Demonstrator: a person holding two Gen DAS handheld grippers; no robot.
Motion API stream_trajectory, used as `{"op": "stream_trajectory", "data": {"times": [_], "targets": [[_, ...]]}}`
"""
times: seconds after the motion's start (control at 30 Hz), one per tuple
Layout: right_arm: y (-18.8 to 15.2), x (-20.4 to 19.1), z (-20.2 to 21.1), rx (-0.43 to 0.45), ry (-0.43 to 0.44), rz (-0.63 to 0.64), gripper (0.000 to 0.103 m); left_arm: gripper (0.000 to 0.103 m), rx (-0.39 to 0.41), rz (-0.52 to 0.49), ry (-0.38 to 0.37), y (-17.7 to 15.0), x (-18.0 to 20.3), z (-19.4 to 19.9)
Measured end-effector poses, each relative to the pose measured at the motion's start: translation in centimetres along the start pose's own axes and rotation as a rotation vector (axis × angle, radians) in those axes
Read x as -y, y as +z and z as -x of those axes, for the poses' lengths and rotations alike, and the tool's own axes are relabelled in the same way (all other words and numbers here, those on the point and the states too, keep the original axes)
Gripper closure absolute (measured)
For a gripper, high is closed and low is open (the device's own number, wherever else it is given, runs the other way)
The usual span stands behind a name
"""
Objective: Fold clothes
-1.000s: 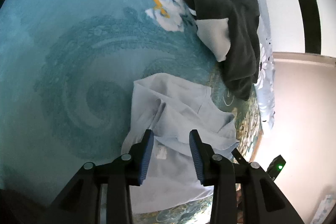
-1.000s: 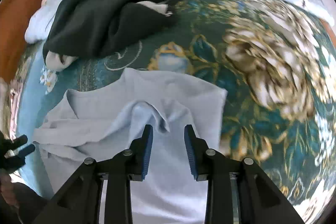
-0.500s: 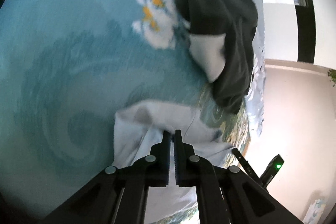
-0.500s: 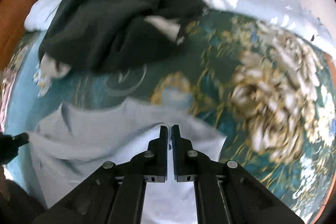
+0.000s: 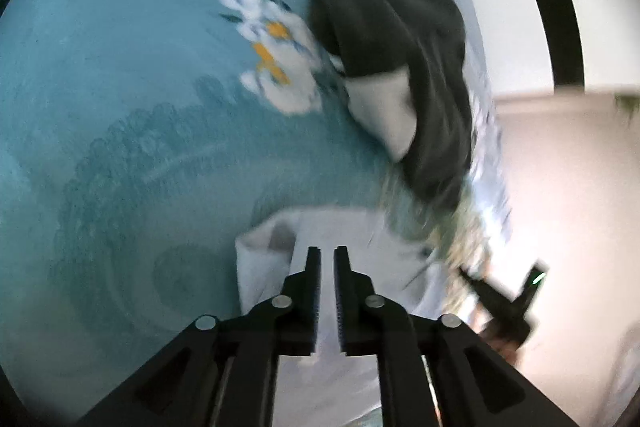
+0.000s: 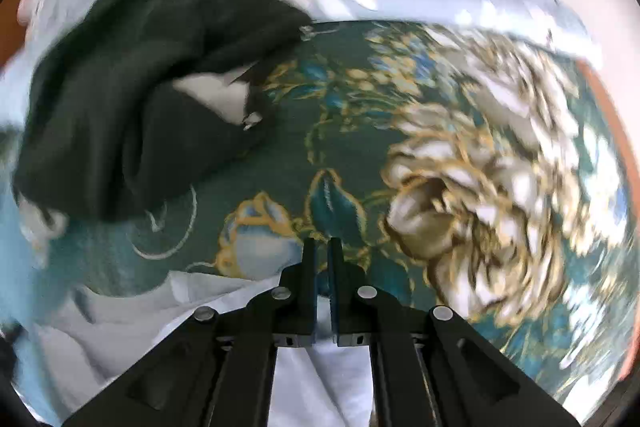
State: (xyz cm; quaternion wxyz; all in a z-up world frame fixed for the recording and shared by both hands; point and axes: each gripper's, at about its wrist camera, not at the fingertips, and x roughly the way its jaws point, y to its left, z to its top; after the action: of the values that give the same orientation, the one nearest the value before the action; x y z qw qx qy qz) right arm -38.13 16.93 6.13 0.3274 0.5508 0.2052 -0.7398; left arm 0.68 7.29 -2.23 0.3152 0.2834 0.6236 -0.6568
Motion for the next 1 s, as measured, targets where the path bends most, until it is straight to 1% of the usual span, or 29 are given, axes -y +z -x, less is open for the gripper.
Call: {"op": "stream_trajectory", "data": {"times": [0.03,0.07,0.1,0.13,0.2,0.3,0.33,0.37,0.43,0.5,0.53,0.57,0.6,0.63,0.73,0.77,0.83,0.9,0.93,1.0], "targets": [[-0.5,0.6,0.2,-0.012,0.021,-0.019,0.093,0.082,0.001,-0.025,0.01,-0.3,0.2,0.0],[-1.2,1.1,0.5,-0.024,0.036,-0.033,0.084,0.074,0.006,-0.035,0.017,-0.5,0.2,-0.1],[-1.8,1.5,0.6,-0.034,0.038,-0.04,0.081,0.07,0.015,-0.034,0.021,-0.6,0.2,-0.3],[-2.6,2.1,0.8,-0.045,0.033,-0.046,0.078,0.067,0.023,-0.033,0.026,-0.7,0.1,-0.5],[-4.4,3.4,0.9,-0.074,0.026,-0.06,0.078,0.066,0.043,-0.033,0.021,-0.7,0.1,-0.7],[-6.8,5.1,1.1,-0.114,0.024,-0.09,0.078,0.07,0.082,-0.049,-0.016,-0.4,0.6,-0.6],[-7.4,5.5,1.1,-0.124,0.026,-0.101,0.078,0.08,0.088,-0.049,-0.021,-0.4,0.6,-0.4],[-7.9,5.9,1.2,-0.129,0.029,-0.114,0.078,0.102,0.087,-0.039,-0.03,-0.2,0.5,-0.3],[-9.0,6.6,1.5,-0.135,0.053,-0.151,0.078,0.101,0.111,-0.017,-0.049,-0.3,-0.3,0.0],[-10.1,7.2,1.7,-0.136,0.081,-0.187,0.072,0.101,0.141,-0.013,-0.024,-0.3,-1.2,0.6],[-10.7,7.6,1.7,-0.137,0.096,-0.207,0.063,0.101,0.145,0.004,-0.014,-0.1,-1.7,0.6],[-11.5,8.0,1.7,-0.141,0.11,-0.231,0.057,0.101,0.149,0.021,-0.003,0.0,-2.2,0.6],[-12.2,8.4,1.7,-0.146,0.122,-0.252,0.057,0.101,0.152,0.037,0.008,0.2,-2.7,0.6],[-12.8,8.9,1.7,-0.152,0.131,-0.28,0.057,0.101,0.157,0.065,0.001,0.4,-3.2,0.6],[-15.0,10.7,2.1,-0.156,0.173,-0.394,0.057,0.101,0.174,0.158,-0.071,0.4,-4.4,1.0],[-15.7,11.4,2.4,-0.152,0.192,-0.438,0.057,0.101,0.178,0.163,-0.07,0.2,-4.5,1.3],[-17.0,12.3,3.1,-0.143,0.21,-0.504,0.056,0.101,0.183,0.142,-0.037,-0.3,-4.3,2.1],[-18.1,13.0,3.6,-0.132,0.218,-0.555,0.052,0.101,0.197,0.078,-0.015,-1.0,-3.2,3.1],[-18.9,13.3,3.6,-0.136,0.239,-0.593,0.05,0.101,0.205,0.041,-0.016,-1.5,-2.5,3.8],[-19.9,13.7,3.7,-0.141,0.279,-0.645,0.05,0.1,0.208,-0.019,-0.044,-3.0,-0.9,4.5]]}}
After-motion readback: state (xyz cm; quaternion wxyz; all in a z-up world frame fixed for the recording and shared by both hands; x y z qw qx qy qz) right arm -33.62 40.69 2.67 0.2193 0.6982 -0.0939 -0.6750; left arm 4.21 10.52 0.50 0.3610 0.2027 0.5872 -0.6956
